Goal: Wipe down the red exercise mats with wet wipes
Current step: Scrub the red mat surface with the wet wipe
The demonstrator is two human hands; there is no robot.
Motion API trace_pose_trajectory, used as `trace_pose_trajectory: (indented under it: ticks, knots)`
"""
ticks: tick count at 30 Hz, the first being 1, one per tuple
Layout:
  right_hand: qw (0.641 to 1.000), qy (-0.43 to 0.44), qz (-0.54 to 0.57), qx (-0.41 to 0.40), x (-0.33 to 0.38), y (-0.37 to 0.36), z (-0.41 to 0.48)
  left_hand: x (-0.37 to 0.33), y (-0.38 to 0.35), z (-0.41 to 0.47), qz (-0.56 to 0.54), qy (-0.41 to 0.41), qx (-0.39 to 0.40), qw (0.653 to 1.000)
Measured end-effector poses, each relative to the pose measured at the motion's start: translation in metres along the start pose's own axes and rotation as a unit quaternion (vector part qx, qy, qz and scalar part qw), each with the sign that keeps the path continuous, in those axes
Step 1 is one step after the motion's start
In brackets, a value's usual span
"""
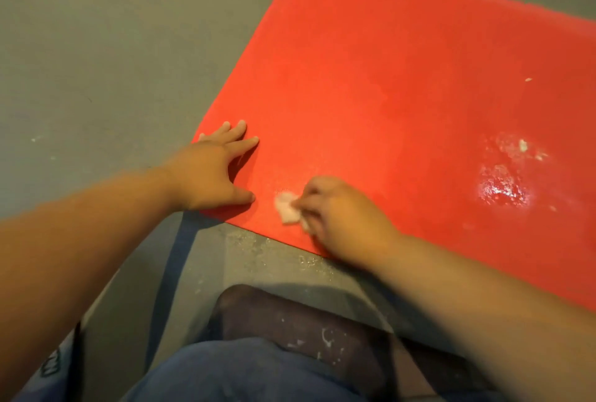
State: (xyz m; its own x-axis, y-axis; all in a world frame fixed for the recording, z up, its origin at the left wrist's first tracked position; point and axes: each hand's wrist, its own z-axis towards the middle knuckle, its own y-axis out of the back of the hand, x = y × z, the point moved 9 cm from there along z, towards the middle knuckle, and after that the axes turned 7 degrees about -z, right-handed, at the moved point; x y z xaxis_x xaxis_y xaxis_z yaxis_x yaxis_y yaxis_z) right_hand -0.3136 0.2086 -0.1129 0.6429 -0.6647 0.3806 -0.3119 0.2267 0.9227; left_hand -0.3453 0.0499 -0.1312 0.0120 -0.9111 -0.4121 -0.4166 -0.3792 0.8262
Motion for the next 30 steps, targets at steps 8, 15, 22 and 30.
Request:
trace_pose_trajectory:
  ticks: [8,15,22,30]
  knots:
    - [0.960,-0.248,0.058,-0.118,-0.055,0.021,-0.004,-0.033,-0.007,-0.034,0.009,-0.056,-0.091,0.994]
    - [0.867,-0.275,0.370,-0.190,-0.053,-0.002,-0.058,-0.098,-0.033,-0.046,-0.017,-0.229,-0.069,0.971]
    - [0.843,-0.373,0.302,-0.244,-0.087,0.003,-0.080,-0.109,-0.024,-0.034,0.149,-0.341,-0.012,0.928]
    - [0.823,-0.384,0.330,-0.255,-0.088,0.004,-0.084,-0.142,-0.054,-0.032,0.079,-0.226,-0.037,0.970]
